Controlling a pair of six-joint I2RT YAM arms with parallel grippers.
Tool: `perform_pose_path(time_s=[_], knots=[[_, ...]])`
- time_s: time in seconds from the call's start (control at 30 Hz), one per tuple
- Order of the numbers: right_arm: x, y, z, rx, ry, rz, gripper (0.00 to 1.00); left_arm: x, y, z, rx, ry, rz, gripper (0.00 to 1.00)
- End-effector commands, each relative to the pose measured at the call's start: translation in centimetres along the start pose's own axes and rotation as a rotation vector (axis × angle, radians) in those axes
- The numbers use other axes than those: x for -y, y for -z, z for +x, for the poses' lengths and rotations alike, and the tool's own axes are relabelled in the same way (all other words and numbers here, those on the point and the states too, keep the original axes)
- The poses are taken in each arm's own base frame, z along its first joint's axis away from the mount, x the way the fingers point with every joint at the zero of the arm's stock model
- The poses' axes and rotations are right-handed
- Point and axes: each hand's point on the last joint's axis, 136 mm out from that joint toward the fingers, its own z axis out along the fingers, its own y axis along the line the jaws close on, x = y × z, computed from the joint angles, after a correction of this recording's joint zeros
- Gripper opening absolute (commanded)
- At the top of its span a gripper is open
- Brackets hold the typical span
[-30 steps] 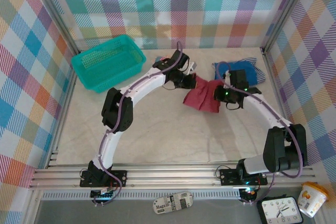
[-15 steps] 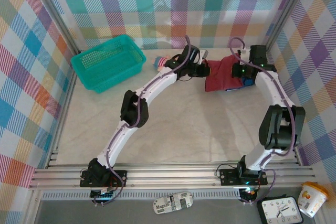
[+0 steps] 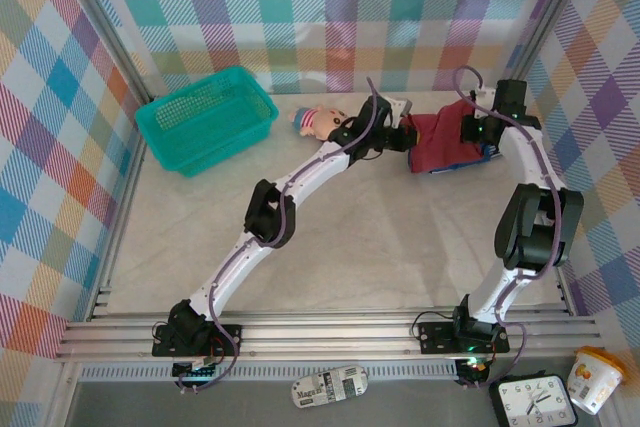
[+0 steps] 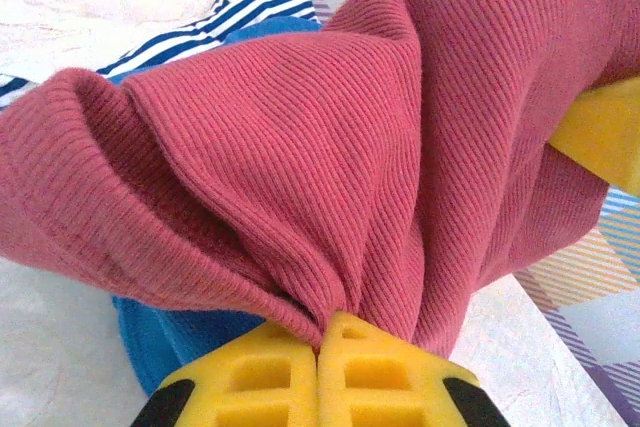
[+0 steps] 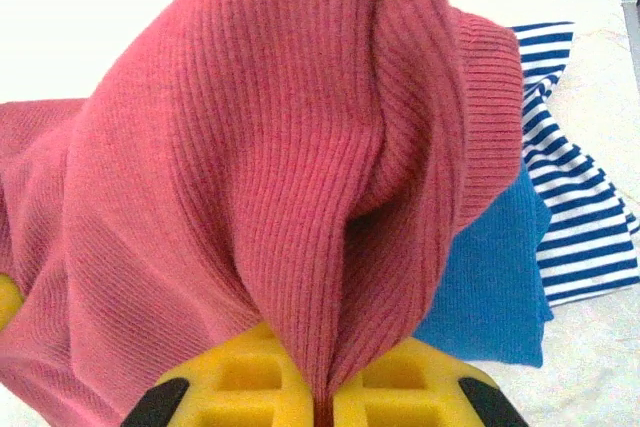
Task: Fold and stack the tank tops
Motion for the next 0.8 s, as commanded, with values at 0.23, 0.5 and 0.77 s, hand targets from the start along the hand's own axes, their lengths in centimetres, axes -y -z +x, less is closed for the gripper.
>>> perform_pose_path(time_s=[0.23, 0.5, 0.77], knots=[[2.1, -5.0, 0.7, -0.048, -0.005, 0.001, 0.00, -2.9, -2.3, 0.4, 0.091, -0.029, -0.026, 0.15], [4.5, -7.2, 1.4, -0.085, -0.025, 0.042, 0.05, -6.5, -2.3, 0.4, 0.113, 0.004, -0.105, 0.34], [5.7, -9.5, 2.2, -0.137, -0.016, 0.067, 0.25, -6.2, -0.6, -1.8, 0.129, 0.000, -0.121, 0.53]])
